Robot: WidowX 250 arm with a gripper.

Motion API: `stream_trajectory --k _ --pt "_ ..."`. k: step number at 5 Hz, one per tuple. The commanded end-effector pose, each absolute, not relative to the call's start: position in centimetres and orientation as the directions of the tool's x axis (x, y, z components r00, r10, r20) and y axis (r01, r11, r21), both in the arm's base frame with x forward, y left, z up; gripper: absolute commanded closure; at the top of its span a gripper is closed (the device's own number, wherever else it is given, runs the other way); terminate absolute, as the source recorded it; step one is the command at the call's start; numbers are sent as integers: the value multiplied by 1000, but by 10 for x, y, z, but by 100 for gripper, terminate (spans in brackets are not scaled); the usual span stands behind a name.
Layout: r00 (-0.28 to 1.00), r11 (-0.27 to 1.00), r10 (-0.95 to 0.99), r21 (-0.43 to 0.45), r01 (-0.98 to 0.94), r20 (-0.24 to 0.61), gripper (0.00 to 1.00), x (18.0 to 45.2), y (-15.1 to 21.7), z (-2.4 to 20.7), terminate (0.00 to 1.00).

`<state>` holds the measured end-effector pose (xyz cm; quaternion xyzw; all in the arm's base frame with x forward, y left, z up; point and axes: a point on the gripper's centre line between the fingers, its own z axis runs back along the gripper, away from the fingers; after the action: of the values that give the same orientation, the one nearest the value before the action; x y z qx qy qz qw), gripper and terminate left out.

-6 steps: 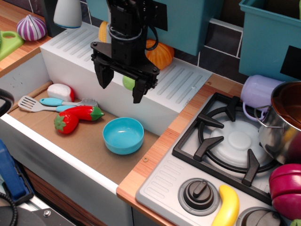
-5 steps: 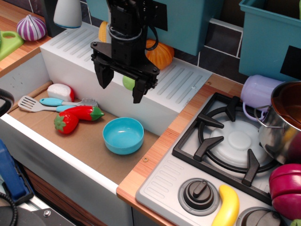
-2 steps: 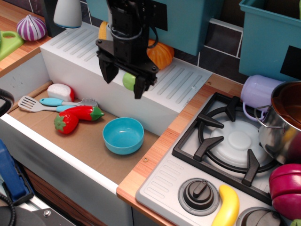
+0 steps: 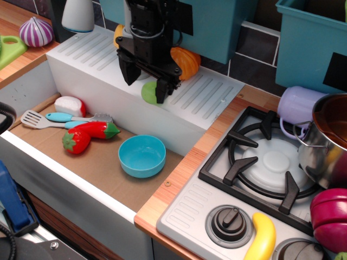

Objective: Put pear in bowl

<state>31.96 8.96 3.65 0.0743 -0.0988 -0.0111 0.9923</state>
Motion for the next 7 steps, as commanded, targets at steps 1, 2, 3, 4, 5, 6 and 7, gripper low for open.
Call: stream_trajectory --k 1,2,3,4,5,6,7 --pt "959 989 -39 145 -3 282 0 342 94 35 0" --pt "955 992 -38 128 0 296 0 347 98 26 0" --pt "956 995 -26 104 -5 293 100 345 100 20 0" --pt "960 994 -19 108 -12 278 100 341 97 23 0" --pt "968 994 0 104 -27 249 100 331 92 30 0" --pt "974 992 32 111 -58 224 100 317 83 37 0" --pt "973 993 70 77 -89 219 100 304 75 34 0"
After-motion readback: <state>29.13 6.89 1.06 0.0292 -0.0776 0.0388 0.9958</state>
